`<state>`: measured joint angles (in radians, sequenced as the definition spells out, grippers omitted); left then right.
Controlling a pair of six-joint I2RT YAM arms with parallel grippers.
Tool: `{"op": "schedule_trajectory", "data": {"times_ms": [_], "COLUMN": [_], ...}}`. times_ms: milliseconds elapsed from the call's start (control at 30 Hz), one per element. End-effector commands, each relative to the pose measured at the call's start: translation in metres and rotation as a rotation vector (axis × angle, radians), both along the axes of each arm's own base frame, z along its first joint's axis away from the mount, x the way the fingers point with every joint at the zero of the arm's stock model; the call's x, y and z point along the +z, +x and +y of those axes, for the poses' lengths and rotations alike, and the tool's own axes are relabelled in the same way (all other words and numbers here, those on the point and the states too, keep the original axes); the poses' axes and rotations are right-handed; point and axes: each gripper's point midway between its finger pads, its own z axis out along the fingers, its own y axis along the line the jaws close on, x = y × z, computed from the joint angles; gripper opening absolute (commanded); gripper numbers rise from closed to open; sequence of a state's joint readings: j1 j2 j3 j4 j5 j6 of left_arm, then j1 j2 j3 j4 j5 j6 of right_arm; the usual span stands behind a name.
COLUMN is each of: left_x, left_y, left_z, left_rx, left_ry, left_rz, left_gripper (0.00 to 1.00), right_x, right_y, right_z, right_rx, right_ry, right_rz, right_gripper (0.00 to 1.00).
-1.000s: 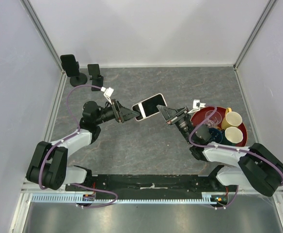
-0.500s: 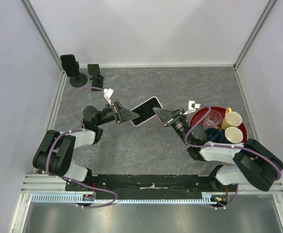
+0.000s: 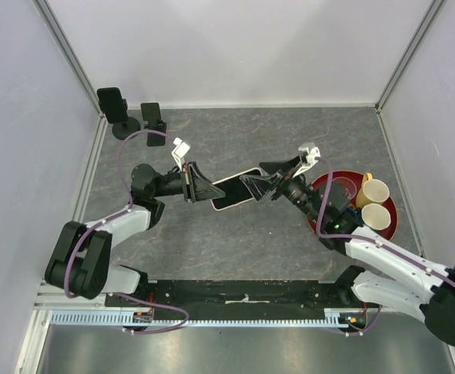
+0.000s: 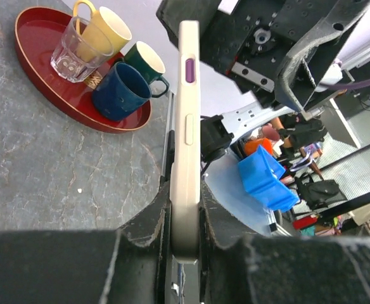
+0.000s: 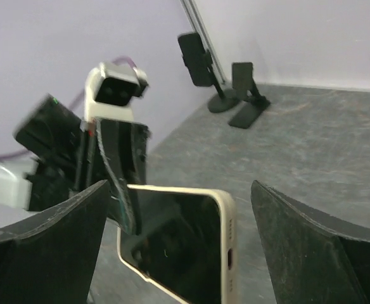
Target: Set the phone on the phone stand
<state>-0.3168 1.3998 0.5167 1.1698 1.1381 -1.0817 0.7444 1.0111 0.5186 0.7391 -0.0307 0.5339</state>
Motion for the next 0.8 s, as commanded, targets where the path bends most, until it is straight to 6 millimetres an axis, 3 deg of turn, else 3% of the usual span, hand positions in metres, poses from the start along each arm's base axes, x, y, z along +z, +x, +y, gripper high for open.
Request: {"op": "schedule_trajectory", "data": {"times_ms": [0, 67, 100, 233, 267, 300, 433, 667, 767], "left_x": [0.024, 0.018, 0.016, 0.009, 0.007, 0.005, 0.000, -0.001, 0.002], "left_y": [-0.004, -0.002, -0.006, -0.012, -0.011, -0.019, -0.027, -0.041, -0.049], "left_z": [-0.001, -0.002, -0.005, -0.009, -0.009, -0.010, -0.012, -0.018, -0.020], "left_rx": [-0.029, -0.016, -0.027, -0.013, -0.007, -0.023, -0.037, -0.086, -0.110], "left_ry": [0.074, 0.155, 0.183, 0.314, 0.345, 0.363, 0.428, 0.469, 0.462], "left_rz": [-0.241, -0.255, -0.259, -0.336, -0.358, -0.353, -0.394, -0.457, -0.480], "left_gripper": [0.02, 0.02, 0.02, 0.02, 0.02, 0.02, 0.02, 0.02, 0.02], "right_x": [-0.065, -0.062, -0.070, -0.055, -0.043, -0.047, -0.050, -0.032, -0.033], "right_y": [-0.010, -0.022, -0.030, -0.061, -0.065, -0.074, -0.077, -0.080, -0.085], "right_z": [-0.015, -0.014, -0.017, -0.009, -0.006, -0.007, -0.005, -0.005, 0.002], "right_rx": [0.098, 0.193, 0.232, 0.422, 0.452, 0.509, 0.596, 0.672, 0.734], "right_ry": [-0.491, -0.553, -0.587, -0.617, -0.615, -0.642, -0.731, -0.808, -0.807], "right_rz": [0.113, 0.108, 0.135, 0.063, 0.038, 0.048, 0.095, 0.101, 0.107], "right_gripper": [0.98, 0.98, 0.98, 0.98, 0.98, 0.98, 0.93, 0.87, 0.72]}}
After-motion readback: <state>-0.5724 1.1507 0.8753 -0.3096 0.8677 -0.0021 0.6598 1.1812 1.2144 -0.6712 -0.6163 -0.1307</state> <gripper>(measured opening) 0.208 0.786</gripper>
